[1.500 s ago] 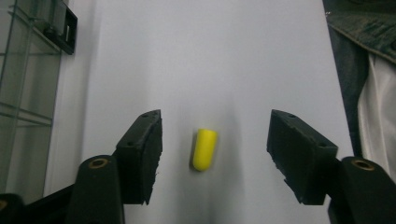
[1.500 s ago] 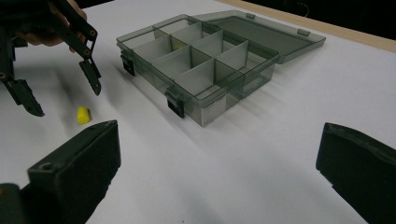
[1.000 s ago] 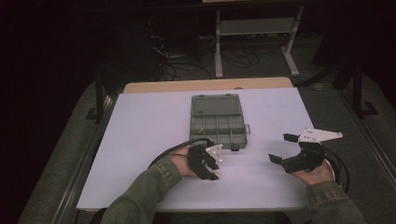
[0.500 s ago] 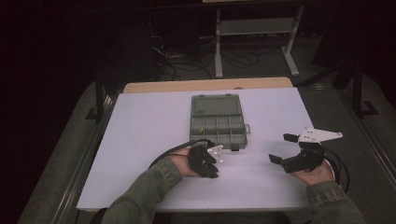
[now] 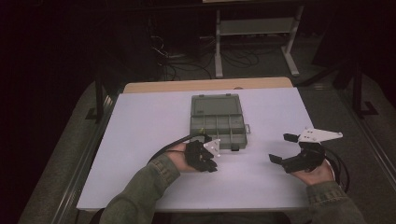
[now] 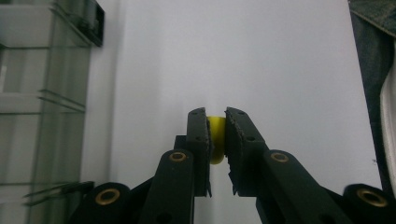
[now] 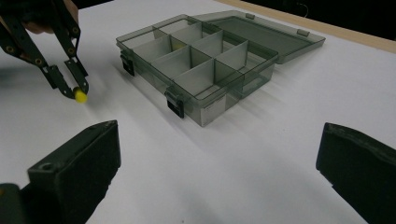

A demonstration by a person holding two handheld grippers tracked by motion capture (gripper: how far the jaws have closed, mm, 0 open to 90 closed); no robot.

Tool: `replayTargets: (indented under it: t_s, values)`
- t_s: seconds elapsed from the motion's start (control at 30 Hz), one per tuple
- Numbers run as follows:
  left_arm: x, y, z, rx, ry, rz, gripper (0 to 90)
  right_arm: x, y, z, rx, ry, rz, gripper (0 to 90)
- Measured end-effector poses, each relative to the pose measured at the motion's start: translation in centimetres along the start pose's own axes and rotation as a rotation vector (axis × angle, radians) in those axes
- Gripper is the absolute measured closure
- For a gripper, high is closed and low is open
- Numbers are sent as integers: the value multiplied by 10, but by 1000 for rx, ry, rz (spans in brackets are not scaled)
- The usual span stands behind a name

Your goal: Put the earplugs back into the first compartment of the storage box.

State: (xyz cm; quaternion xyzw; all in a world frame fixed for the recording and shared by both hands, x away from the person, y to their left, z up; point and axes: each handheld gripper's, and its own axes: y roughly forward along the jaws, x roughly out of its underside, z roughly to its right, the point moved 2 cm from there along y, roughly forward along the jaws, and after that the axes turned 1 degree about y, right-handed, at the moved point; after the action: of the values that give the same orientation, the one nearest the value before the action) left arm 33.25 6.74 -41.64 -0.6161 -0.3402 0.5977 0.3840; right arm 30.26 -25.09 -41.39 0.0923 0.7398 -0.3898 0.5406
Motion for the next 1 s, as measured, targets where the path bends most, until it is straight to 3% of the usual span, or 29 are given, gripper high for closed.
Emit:
replayTargets:
  t_s: [0.57,0.8,1.0]
  values:
    - [-7,-46,-31,-131,-29,100,802,0,1,0,-1,1,-4,0]
    - [-1,-54,-50,-175,-79,122,804,0,1,0,-2,1,-4,0]
    - [14,-58,-70,-230,-159,148,805,1,1,0,-3,3,-5,0]
